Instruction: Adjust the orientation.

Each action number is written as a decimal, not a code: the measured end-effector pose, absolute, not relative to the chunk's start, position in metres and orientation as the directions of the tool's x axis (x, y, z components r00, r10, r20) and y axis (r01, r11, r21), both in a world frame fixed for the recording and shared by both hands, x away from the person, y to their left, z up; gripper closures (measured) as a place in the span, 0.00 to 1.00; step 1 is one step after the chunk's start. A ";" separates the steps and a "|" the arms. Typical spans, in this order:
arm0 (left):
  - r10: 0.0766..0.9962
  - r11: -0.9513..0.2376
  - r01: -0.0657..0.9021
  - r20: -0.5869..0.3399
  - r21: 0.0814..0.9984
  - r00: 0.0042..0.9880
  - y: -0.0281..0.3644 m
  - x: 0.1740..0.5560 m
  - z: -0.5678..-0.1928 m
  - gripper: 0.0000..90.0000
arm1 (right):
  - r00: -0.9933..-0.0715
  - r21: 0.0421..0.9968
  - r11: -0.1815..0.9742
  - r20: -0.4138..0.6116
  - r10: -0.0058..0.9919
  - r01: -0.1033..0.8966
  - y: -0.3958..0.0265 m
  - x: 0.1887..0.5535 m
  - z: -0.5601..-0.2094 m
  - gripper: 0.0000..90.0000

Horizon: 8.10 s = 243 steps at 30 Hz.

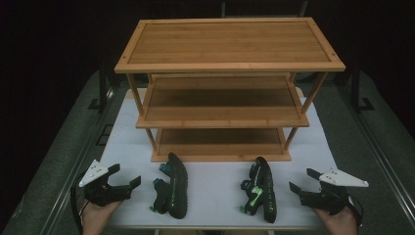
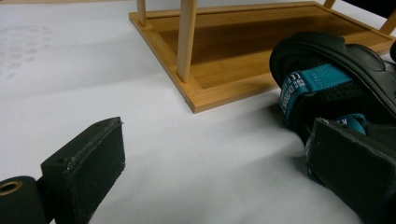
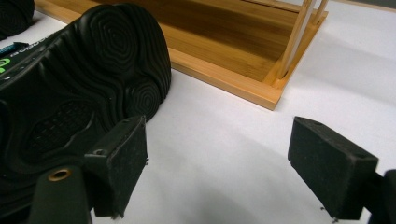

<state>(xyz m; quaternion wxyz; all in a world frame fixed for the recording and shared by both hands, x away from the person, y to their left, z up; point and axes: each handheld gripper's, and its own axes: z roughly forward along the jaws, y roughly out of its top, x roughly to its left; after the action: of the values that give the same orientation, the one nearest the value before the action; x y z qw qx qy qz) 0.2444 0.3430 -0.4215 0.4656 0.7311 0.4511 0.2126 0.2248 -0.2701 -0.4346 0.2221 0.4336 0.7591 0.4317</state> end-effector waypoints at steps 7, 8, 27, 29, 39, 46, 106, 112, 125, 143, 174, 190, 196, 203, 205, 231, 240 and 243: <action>0.859 -0.151 0.460 -0.114 0.875 0.498 0.347 0.243 -0.421 0.04 | -0.523 0.847 0.255 0.032 0.852 0.466 -0.270 0.226 -0.434 0.21; 0.860 -0.148 0.457 -0.114 0.877 0.497 0.348 0.243 -0.421 0.04 | -0.524 0.847 0.257 0.030 0.851 0.466 -0.270 0.225 -0.434 0.21; 0.855 -0.160 0.462 -0.112 0.872 0.507 0.345 0.239 -0.423 0.04 | -0.524 0.851 0.258 0.024 0.852 0.458 -0.272 0.223 -0.431 0.21; 0.852 -0.169 0.465 -0.108 0.869 0.512 0.344 0.238 -0.423 0.04 | -0.524 0.851 0.260 0.021 0.851 0.456 -0.271 0.223 -0.431 0.21; 0.821 -0.216 0.468 -0.100 0.857 0.562 0.331 0.235 -0.426 0.13 | -0.525 0.855 0.264 0.012 0.851 0.447 -0.269 0.221 -0.429 0.21; 0.785 -0.280 0.464 -0.078 0.840 0.615 0.323 0.233 -0.430 0.24 | -0.526 0.857 0.263 0.010 0.851 0.443 -0.269 0.220 -0.429 0.21; 0.585 -0.382 0.350 -0.070 0.855 0.808 0.244 0.252 -0.409 0.68 | -0.539 0.858 0.281 -0.006 0.842 0.430 -0.262 0.220 -0.428 0.21; 0.583 -0.374 0.357 -0.082 0.856 0.808 0.239 0.255 -0.409 0.70 | -0.540 0.858 0.281 -0.006 0.842 0.430 -0.262 0.220 -0.428 0.21; 0.536 -0.390 0.350 -0.099 0.852 0.839 0.199 0.261 -0.416 0.65 | -0.543 0.861 0.279 -0.003 0.840 0.426 -0.263 0.219 -0.427 0.21; 0.534 -0.375 0.363 -0.121 0.853 0.837 0.190 0.258 -0.420 0.47 | -0.612 0.906 0.219 0.053 0.789 0.361 -0.249 0.212 -0.413 0.30; 0.537 -0.373 0.355 -0.112 0.858 0.836 0.191 0.257 -0.422 0.49 | -0.739 0.896 0.326 0.003 0.674 0.301 -0.199 0.212 -0.407 0.99; 0.537 -0.374 0.354 -0.110 0.857 0.836 0.192 0.257 -0.422 0.49 | -0.699 0.898 0.306 0.002 0.715 0.316 -0.220 0.207 -0.405 0.99; 0.535 -0.378 0.352 -0.109 0.856 0.838 0.192 0.257 -0.422 0.49 | -0.636 0.896 0.297 -0.020 0.772 0.332 -0.233 0.204 -0.404 0.99; 0.534 -0.379 0.352 -0.108 0.856 0.838 0.192 0.257 -0.422 0.49 | -0.597 0.878 0.311 -0.038 0.801 0.363 -0.240 0.205 -0.407 1.00; 0.535 -0.380 0.352 -0.108 0.855 0.838 0.192 0.257 -0.422 0.49 | -0.593 0.875 0.303 -0.022 0.805 0.378 -0.241 0.205 -0.407 1.00; 0.542 -0.396 0.343 -0.085 0.852 0.836 0.187 0.252 -0.418 0.46 | -0.511 0.861 0.191 0.090 0.855 0.471 -0.280 0.202 -0.410 0.87; 0.566 -0.409 0.345 -0.062 0.845 0.822 0.185 0.249 -0.415 0.45 | -0.597 0.875 0.184 0.139 0.790 0.447 -0.279 0.197 -0.404 0.64; 0.570 -0.411 0.345 -0.058 0.844 0.820 0.185 0.249 -0.414 0.45 | -0.600 0.868 0.196 0.137 0.789 0.456 -0.275 0.199 -0.406 0.61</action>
<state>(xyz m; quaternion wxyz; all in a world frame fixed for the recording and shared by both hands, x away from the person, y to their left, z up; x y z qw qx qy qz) 0.2490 0.1845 -0.4145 0.4678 0.8313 0.2751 0.1201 0.1986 -0.2750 -0.4055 0.1728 0.4128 0.7538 0.4811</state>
